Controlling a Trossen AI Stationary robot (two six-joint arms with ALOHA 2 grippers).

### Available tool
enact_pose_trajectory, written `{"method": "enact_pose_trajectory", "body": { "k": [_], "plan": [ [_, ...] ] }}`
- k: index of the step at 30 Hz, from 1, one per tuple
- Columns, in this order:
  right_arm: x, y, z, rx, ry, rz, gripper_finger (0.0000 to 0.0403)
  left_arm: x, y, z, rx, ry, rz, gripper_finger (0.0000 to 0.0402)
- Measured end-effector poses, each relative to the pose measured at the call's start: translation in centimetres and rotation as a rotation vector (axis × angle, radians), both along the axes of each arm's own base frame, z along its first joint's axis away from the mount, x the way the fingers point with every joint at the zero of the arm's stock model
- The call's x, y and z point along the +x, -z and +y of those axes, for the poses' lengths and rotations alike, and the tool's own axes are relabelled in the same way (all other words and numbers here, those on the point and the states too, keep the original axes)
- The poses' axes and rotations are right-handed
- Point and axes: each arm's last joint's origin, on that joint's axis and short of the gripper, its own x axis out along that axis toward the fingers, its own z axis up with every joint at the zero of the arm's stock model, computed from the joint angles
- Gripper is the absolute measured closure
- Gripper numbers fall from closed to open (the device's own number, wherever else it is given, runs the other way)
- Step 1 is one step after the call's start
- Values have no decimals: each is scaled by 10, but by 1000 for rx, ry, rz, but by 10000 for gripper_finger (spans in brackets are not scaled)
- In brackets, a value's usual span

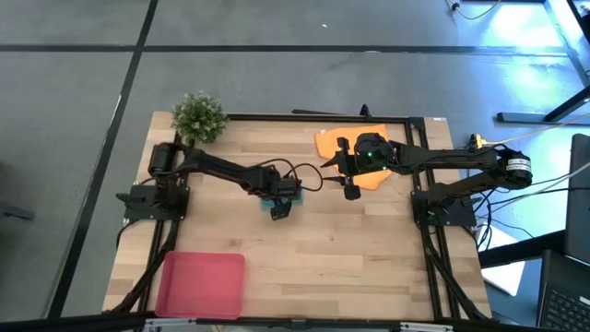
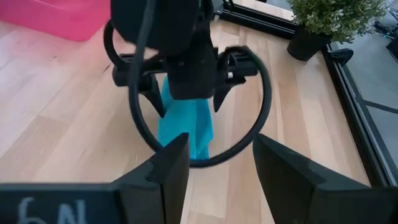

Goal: Roll microfiber towels into tight, uniform cylinder then place into a basket
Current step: Put the blue microfiber towel into the red bin

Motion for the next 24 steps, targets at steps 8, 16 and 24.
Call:
{"method": "enact_pose_trajectory", "body": {
  "k": [8, 16, 24],
  "plan": [
    [0, 0, 0, 0, 0, 0, 225, 5, 17, 1, -15, -1, 30, 2],
    [0, 0, 0, 0, 0, 0, 225, 5, 18, 1, 2, 2, 31, 4],
    [0, 0, 0, 0, 0, 0, 225, 8, 19, 1, -6, -6, 3, 17]
  ]
}}
